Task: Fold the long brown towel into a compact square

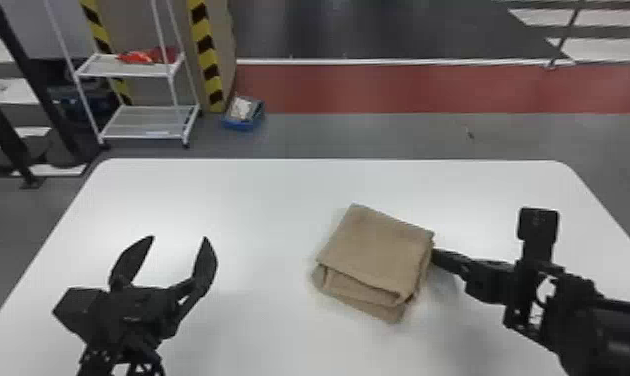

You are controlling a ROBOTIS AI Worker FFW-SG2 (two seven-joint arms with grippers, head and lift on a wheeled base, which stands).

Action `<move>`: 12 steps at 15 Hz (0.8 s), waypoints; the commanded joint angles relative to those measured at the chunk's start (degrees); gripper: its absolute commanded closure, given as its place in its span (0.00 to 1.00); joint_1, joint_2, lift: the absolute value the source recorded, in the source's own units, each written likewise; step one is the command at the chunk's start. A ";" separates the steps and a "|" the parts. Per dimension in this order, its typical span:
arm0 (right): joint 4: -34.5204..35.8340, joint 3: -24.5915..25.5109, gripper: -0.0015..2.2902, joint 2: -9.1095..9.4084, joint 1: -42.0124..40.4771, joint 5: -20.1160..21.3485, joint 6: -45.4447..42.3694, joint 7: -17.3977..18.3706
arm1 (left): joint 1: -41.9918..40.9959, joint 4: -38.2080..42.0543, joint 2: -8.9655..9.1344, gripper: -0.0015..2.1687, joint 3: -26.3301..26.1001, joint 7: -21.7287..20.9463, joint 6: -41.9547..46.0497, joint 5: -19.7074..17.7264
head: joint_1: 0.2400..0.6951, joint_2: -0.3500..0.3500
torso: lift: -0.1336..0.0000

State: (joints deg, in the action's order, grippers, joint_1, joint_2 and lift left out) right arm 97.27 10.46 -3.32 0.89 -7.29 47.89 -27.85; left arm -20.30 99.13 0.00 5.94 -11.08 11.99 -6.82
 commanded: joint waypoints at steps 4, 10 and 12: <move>-6.57 -5.98 0.86 1.30 5.44 0.09 -6.27 2.45 | 0.62 -0.78 0.09 0.04 0.13 0.00 0.00 -0.30 | 1.00 0.59 | 0.11; -7.88 -7.74 0.86 2.09 5.09 0.35 -10.13 3.68 | 1.85 -2.09 -0.62 0.04 -0.22 -0.08 -0.18 -0.91 | 1.00 0.65 | 0.11; 1.08 -5.72 0.82 2.09 -0.80 0.35 -11.19 6.14 | 1.49 -1.92 -0.62 0.04 -0.05 -0.08 0.00 -1.00 | 1.00 0.66 | 0.11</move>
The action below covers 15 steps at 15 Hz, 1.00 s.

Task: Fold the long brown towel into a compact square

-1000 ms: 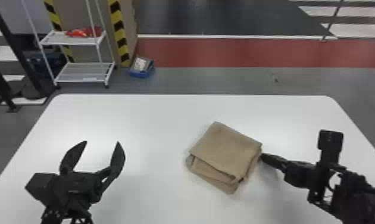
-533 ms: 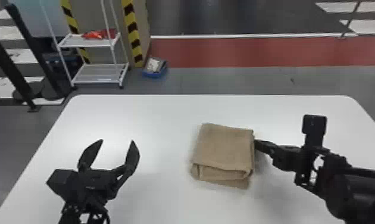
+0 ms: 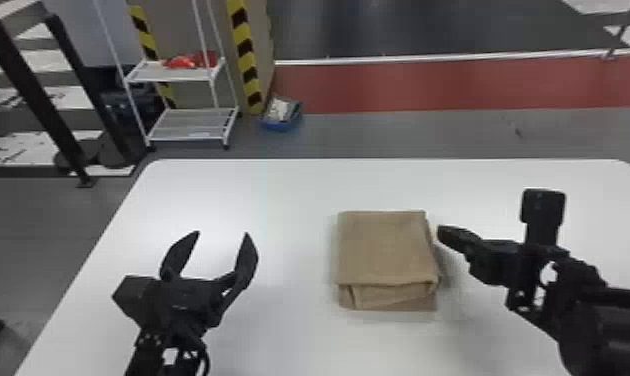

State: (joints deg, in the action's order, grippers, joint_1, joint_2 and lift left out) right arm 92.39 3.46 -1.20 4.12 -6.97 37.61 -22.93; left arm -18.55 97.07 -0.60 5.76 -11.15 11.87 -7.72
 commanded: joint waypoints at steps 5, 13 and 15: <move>25.91 3.30 0.14 -0.03 -22.13 0.38 -14.97 4.30 | -1.40 2.51 -0.01 0.04 -1.02 -0.45 0.13 -0.28 | 1.00 0.58 | 0.11; 26.88 -1.27 0.05 1.25 -35.93 5.04 -36.94 13.61 | -6.50 7.96 -0.01 0.04 -1.19 0.61 0.13 0.86 | 1.00 0.53 | 0.11; 26.88 -1.97 0.05 1.25 -36.90 5.04 -38.17 13.61 | -8.17 10.69 -0.01 0.04 0.65 0.69 0.13 1.74 | 1.00 0.54 | 0.11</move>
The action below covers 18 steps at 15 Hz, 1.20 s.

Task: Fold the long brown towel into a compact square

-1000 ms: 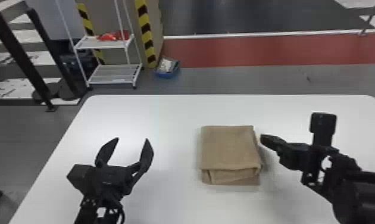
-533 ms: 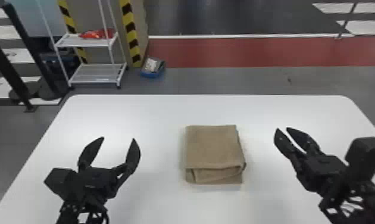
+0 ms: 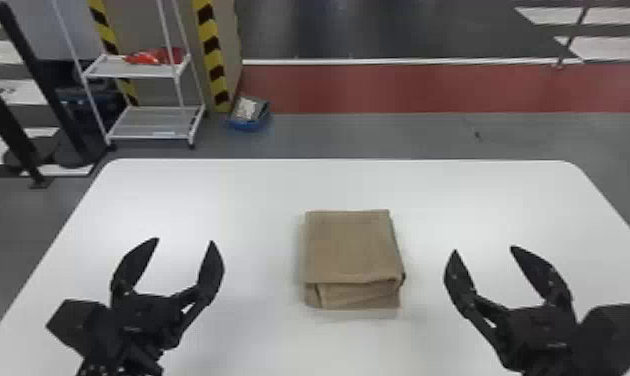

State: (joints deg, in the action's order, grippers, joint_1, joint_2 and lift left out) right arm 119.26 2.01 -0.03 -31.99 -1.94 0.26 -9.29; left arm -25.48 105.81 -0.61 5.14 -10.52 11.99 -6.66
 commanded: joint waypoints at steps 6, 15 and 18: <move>0.44 -2.01 0.05 0.08 -1.93 0.35 -2.76 -0.03 | -3.44 4.23 0.43 0.04 5.14 0.32 -0.18 1.38 | 1.00 0.66 | 0.11; 0.35 -2.54 0.05 0.08 -2.02 0.88 -2.94 0.67 | -3.52 4.23 0.76 0.04 5.23 0.32 -0.18 1.38 | 1.00 0.69 | 0.11; 0.27 -2.54 0.05 0.08 -2.20 0.88 -3.29 0.67 | -3.61 4.23 0.76 0.04 5.14 0.32 -0.18 1.47 | 1.00 0.70 | 0.11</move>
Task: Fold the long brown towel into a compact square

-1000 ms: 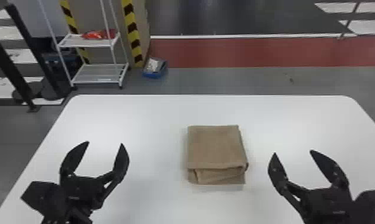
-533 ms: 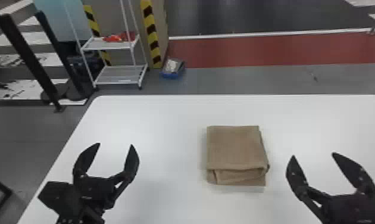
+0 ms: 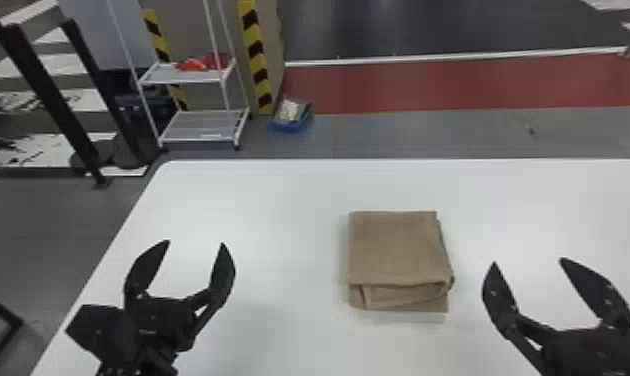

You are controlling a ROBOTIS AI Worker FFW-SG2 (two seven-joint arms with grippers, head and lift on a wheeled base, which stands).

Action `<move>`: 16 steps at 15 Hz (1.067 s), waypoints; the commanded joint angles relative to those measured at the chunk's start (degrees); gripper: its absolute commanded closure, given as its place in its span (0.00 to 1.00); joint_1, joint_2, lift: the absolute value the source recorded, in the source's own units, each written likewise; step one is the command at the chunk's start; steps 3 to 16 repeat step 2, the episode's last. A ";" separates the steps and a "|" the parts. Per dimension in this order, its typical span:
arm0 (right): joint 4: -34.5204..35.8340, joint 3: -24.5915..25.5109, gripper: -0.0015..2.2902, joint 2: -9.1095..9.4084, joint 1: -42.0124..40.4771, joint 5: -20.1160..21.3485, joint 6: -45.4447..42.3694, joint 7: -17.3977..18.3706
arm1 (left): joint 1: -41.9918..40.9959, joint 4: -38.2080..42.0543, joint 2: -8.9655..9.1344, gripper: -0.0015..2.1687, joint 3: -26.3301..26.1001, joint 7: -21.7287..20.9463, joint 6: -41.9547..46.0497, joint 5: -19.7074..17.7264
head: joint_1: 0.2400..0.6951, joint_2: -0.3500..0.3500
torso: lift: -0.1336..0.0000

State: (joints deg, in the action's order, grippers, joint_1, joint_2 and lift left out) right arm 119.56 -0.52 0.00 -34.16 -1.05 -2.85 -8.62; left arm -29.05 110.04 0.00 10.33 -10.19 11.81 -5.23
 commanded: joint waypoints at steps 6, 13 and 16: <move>0.06 0.00 0.05 0.05 -0.29 0.00 -0.35 0.01 | -0.05 -0.09 0.15 0.04 -0.13 0.00 0.01 0.04 | 1.00 0.70 | 0.11; 0.06 0.00 0.05 0.05 -0.29 0.00 -0.35 0.01 | -0.05 -0.09 0.15 0.04 -0.13 0.00 0.01 0.04 | 1.00 0.70 | 0.11; 0.06 0.00 0.05 0.05 -0.29 0.00 -0.35 0.01 | -0.05 -0.09 0.15 0.04 -0.13 0.00 0.01 0.04 | 1.00 0.70 | 0.11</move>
